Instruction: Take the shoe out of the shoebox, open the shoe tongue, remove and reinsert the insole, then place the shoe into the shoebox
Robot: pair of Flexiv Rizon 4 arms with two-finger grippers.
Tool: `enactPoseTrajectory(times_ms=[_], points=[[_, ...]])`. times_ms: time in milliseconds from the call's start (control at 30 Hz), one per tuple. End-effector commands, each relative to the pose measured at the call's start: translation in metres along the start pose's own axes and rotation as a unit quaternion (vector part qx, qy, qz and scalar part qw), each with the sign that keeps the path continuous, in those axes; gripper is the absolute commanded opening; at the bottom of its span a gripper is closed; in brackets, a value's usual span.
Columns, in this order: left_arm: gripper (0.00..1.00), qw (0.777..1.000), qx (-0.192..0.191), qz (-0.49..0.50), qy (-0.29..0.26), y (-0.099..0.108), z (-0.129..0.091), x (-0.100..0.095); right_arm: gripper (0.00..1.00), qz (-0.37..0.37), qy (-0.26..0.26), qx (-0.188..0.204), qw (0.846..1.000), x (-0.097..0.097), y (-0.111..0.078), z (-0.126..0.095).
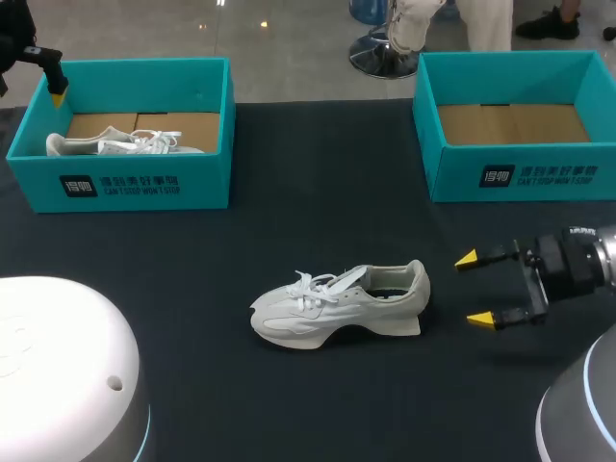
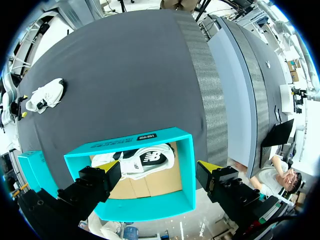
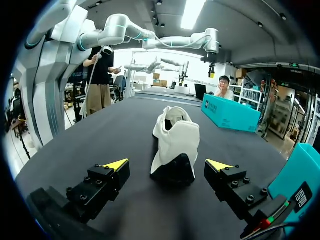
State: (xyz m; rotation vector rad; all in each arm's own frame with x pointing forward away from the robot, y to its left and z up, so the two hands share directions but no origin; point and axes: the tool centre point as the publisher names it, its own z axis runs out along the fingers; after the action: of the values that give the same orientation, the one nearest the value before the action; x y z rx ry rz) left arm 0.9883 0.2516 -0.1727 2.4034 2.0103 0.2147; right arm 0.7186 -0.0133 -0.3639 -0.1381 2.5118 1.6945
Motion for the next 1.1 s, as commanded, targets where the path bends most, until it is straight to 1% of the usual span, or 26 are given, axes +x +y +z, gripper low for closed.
enactPoseTrajectory(times_ms=[33, 233, 533, 667, 933, 1100], points=[[1.00, 1.000, -0.001, 0.000, 0.001, -0.001, 0.000, 0.000, 1.00, 0.009, -0.004, 0.002, 1.000, -0.002, -0.004, 0.001], [1.00, 1.000, -0.001, 0.000, 0.001, -0.001, 0.000, 0.000, 1.00, 0.014, -0.010, -0.003, 1.000, -0.003, -0.010, 0.000], [1.00, 1.000, -0.001, 0.000, 0.001, -0.001, 0.000, 0.000, 1.00, 0.017, -0.006, -0.017, 1.000, -0.003, -0.019, 0.022], [1.00, 1.000, -0.001, 0.000, 0.001, -0.001, 0.000, 0.000, 1.00, 0.016, -0.006, -0.021, 1.000, -0.002, -0.019, 0.030], [1.00, 1.000, -0.001, 0.000, 0.001, -0.001, 0.000, 0.000, 1.00, 0.006, 0.006, -0.034, 0.999, -0.004, -0.018, 0.056], [1.00, 1.000, -0.001, 0.000, 0.001, -0.001, 0.000, 0.000, 1.00, 0.002, 0.011, -0.042, 0.999, -0.006, -0.017, 0.065]])
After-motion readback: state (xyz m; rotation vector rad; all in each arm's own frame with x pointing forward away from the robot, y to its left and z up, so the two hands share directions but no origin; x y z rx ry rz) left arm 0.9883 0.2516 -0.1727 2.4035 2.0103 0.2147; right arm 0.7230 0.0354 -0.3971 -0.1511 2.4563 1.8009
